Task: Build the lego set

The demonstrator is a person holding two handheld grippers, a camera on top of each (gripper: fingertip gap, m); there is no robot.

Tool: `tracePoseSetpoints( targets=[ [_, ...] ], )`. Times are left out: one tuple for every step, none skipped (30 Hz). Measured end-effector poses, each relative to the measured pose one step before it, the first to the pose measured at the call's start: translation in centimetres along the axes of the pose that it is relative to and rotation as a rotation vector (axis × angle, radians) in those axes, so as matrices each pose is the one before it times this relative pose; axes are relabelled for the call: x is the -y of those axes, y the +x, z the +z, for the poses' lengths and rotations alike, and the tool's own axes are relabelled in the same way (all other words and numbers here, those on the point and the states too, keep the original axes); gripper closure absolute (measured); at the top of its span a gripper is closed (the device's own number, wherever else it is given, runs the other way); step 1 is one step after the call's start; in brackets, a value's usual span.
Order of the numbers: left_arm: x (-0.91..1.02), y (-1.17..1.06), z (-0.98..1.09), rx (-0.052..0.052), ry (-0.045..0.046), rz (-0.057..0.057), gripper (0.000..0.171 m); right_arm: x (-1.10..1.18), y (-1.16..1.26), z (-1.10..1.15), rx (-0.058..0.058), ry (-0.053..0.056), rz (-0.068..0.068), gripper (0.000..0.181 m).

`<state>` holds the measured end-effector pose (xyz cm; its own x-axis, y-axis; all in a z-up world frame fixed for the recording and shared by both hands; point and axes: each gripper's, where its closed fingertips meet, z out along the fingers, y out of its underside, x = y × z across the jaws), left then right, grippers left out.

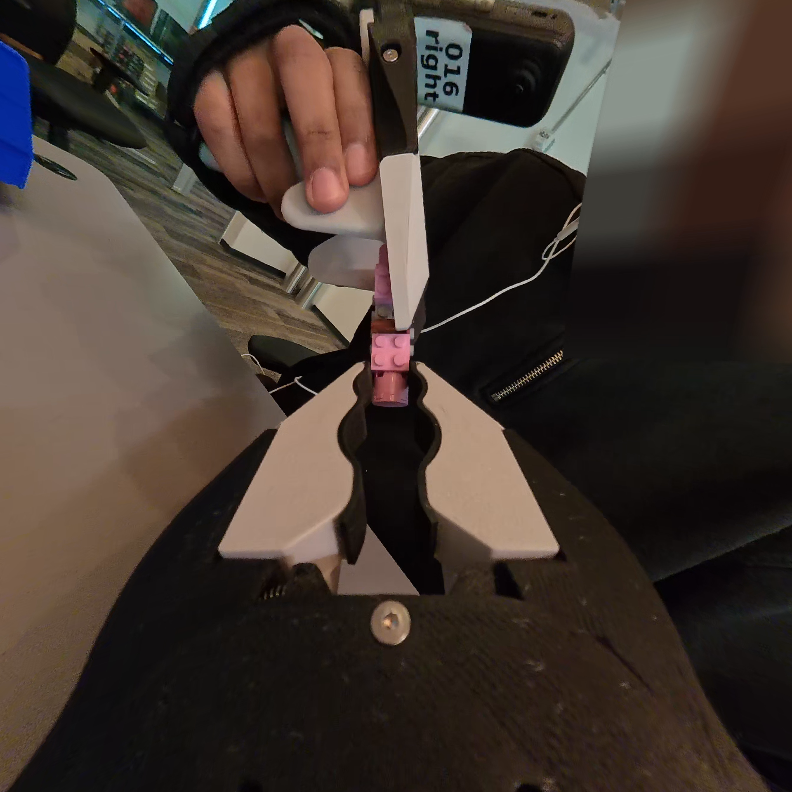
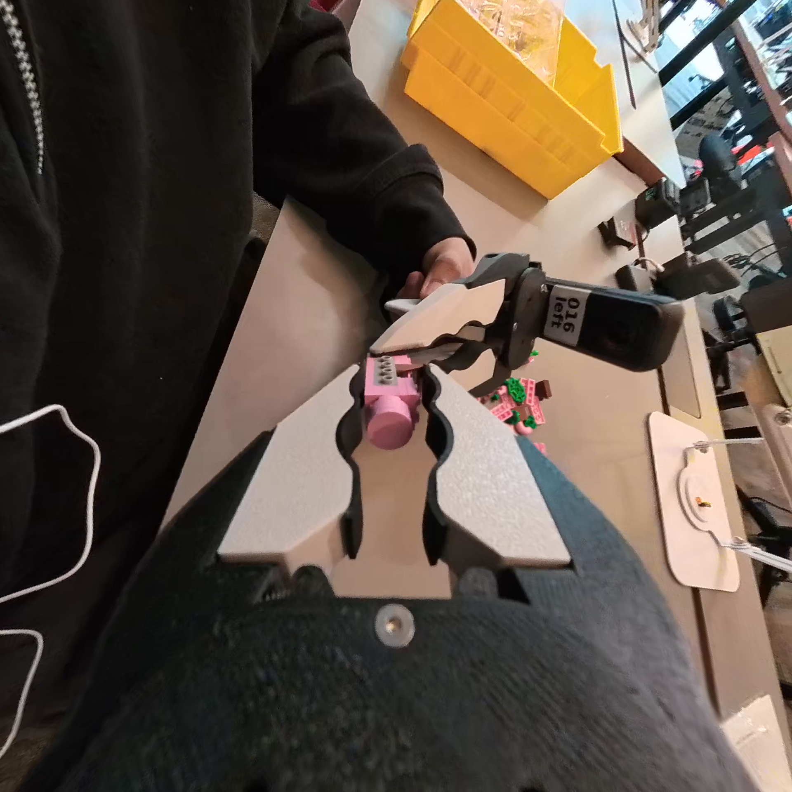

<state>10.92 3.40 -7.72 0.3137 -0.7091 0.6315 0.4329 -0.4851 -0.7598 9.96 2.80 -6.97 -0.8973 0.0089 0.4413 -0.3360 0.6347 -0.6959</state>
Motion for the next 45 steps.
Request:
tracePoseSetpoints(
  targets=[
    [0.031,-0.028,-0.024,0.0018,0.00143,0.002,0.158,-0.006,0.015,0.01,0.0013,0.0016,0.0144,0.157],
    [0.059,-0.15,-0.084,0.0139,-0.00005,0.009,0.158,-0.094,0.086,0.02,-0.0051,0.0045,0.0157,0.156],
    [0.086,-0.284,-0.124,0.0273,0.00117,0.0175,0.158,-0.219,0.158,0.014,-0.0078,0.0054,0.0224,0.157],
    [0.24,-0.43,-0.23,0.0406,0.00944,0.0218,0.158,-0.224,0.278,-0.022,-0.0123,0.011,0.0304,0.156],
    [0.327,-0.364,-0.339,0.0394,0.01266,0.0242,0.158,-0.013,0.333,-0.095,-0.0133,0.0308,0.0415,0.154],
    [0.394,-0.454,-0.453,0.0478,0.01398,0.0259,0.158,0.239,0.588,-0.186,-0.0218,0.0489,0.0636,0.142],
    [0.23,-0.916,-0.538,0.0804,0.00152,0.0325,0.158,0.3,1.031,-0.24,-0.0387,0.0471,0.0828,0.128],
    [-0.217,-1.381,-0.55,0.1102,-0.02754,0.0415,0.158,0.266,1.027,-0.26,-0.0265,0.0362,0.0913,0.12],
    [-0.586,-1.497,-0.482,0.1148,-0.04958,0.049,0.158,0.309,0.943,-0.243,-0.0132,0.0325,0.0948,0.112],
    [-0.825,-1.638,-0.371,0.1214,-0.06179,0.0462,0.158,0.336,1.025,-0.237,-0.014,0.0322,0.0919,0.105],
    [-0.825,-1.408,-0.225,0.1048,-0.05959,0.0417,0.158,0.234,1.15,-0.198,-0.02,0.0272,0.0815,0.102],
    [-0.721,-0.911,-0.045,0.0726,-0.05279,0.0364,0.158,0.105,1.256,-0.129,-0.0264,0.0198,0.0633,0.103],
    [-0.478,-0.323,0.064,0.0373,-0.03695,0.0304,0.158,-0.011,1.224,-0.021,-0.0263,0.0133,0.0393,0.103],
    [-0.289,-0.073,0.155,0.0207,-0.02524,0.0215,0.158,-0.044,1.186,0.056,-0.0255,0.0126,0.0174,0.104],
    [-0.312,-0.15,0.244,0.0274,-0.0277,0.0216,0.158,-0.018,1.177,0.113,-0.0277,0.0171,0.0068,0.106],
    [-0.458,-0.187,0.3,0.031,-0.03419,0.0289,0.158,0.048,1.073,0.15,-0.0214,0.0233,0.0109,0.107],
    [-0.603,-0.19,0.355,0.0296,-0.03954,0.029,0.158,0.132,0.839,0.155,-0.0088,0.0275,0.0301,0.109],
    [-0.748,-0.246,0.373,0.0292,-0.04466,0.0218,0.158,0.198,0.538,0.106,0.0082,0.0295,0.0504,0.11],
    [-0.794,-0.161,0.38,0.0168,-0.04405,0.0112,0.158,0.263,0.243,0.044,0.0224,0.0296,0.057,0.112],
    [-0.696,-0.043,0.351,0.0045,-0.03686,0.0035,0.158,0.237,0.126,-0.017,0.026,0.0253,0.0506,0.112],
    [-0.375,0.024,0.204,-0.0023,-0.0174,-0.0005,0.157,0.117,0.168,-0.068,0.0187,0.016,0.0371,0.113],
    [0.179,-0.031,-0.085,-0.0018,0.01033,-0.0032,0.158,0.026,0.345,-0.111,0.0043,0.0067,0.0217,0.113],
    [0.079,0.003,-0.095,-0.0057,0.00886,-0.0031,0.158,-0.021,0.513,-0.141,-0.0109,0.0017,0.0097,0.114],
    [0.026,0.051,-0.08,-0.0092,0.00504,-0.0024,0.157,-0.045,0.644,-0.159,-0.0228,-0.0011,0.0035,0.115],
    [0.089,0.028,-0.143,-0.0065,0.01006,-0.0014,0.155,-0.075,0.677,-0.163,-0.0274,-0.0059,0.0015,0.117],
    [0.223,0.046,-0.278,-0.0084,0.01939,-0.0013,0.145,-0.065,0.584,-0.121,-0.0223,-0.007,-0.0028,0.119],
    [0.474,-0.028,-0.475,-0.0082,0.03522,-0.0081,0.137,0.074,0.412,-0.085,-0.0122,-0.0001,-0.0088,0.118],
    [0.697,-0.102,-0.759,-0.009,0.04892,-0.0122,0.13,0.165,0.324,-0.052,-0.0073,0.0057,-0.0133,0.119],
    [0.799,-0.424,-1.046,0.0074,0.05564,-0.014,0.127,0.209,0.353,0.015,-0.0082,0.0073,-0.0175,0.118],
    [0.834,-0.797,-1.32,0.0287,0.05816,-0.0121,0.125,0.234,0.396,0.068,-0.0095,0.0093,-0.0232,0.119],
    [0.847,-1.209,-1.547,0.0528,0.06062,-0.0096,0.125,0.248,0.444,0.107,-0.0112,0.0145,-0.0291,0.119],
    [0.814,-1.666,-1.687,0.077,0.06152,-0.0098,0.125,0.231,0.533,0.142,-0.0152,0.0217,-0.0356,0.12],
    [0.66,-2.05,-1.714,0.095,0.05716,-0.0093,0.127,0.087,0.719,0.162,-0.0228,0.026,-0.0413,0.121],
    [0.349,-2.347,-1.615,0.1077,0.04647,-0.004,0.131,-0.225,0.912,0.205,-0.0327,0.0243,-0.0382,0.126],
    [-0.121,-2.533,-1.397,0.1174,0.02308,0.004,0.135,-0.668,0.867,0.255,-0.0291,0.0076,-0.0195,0.131],
    [-0.56,-2.417,-1.016,0.1092,0.00049,0.0092,0.137,-1.159,0.501,0.282,-0.0083,-0.0326,0.015,0.135],
    [-0.829,-2.004,-0.526,0.0851,-0.0131,0.0014,0.139,-1.28,-0.094,0.165,0.0277,-0.0645,0.034,0.131],
    [-0.891,-1.448,-0.081,0.0558,-0.02208,-0.0154,0.14,-1.124,-0.287,0.086,0.0448,-0.0523,0.0061,0.129],
    [-0.8,-0.768,0.228,0.0208,-0.0199,-0.0293,0.14,-1.055,0.443,0.011,-0.004,-0.0372,0.0009,0.13],
    [-0.748,-0.221,0.377,-0.0072,-0.0238,-0.0312,0.142,-0.807,0.751,-0.028,-0.0273,-0.0228,0.0111,0.131],
    [-0.681,-0.052,0.373,-0.0105,-0.03042,-0.0228,0.142,-0.369,0.294,0.0,-0.0006,-0.0069,0.0236,0.132],
    [-0.488,-0.059,0.288,-0.0036,-0.02696,-0.0122,0.143,0.049,-0.125,0.019,0.0226,0.0085,0.0346,0.133],
    [-0.319,-0.141,0.174,0.0081,-0.02158,-0.0044,0.145,0.231,-0.283,0.003,0.0285,0.0176,0.0351,0.132],
    [-0.272,-0.392,0.095,0.0258,-0.01769,-0.007,0.149,0.172,-0.183,-0.045,0.0204,0.0153,0.0282,0.132],
    [-0.24,-0.284,0.061,0.0183,-0.0146,-0.0086,0.151,0.04,0.029,-0.066,0.0062,0.0079,0.0183,0.132]
  ],
)
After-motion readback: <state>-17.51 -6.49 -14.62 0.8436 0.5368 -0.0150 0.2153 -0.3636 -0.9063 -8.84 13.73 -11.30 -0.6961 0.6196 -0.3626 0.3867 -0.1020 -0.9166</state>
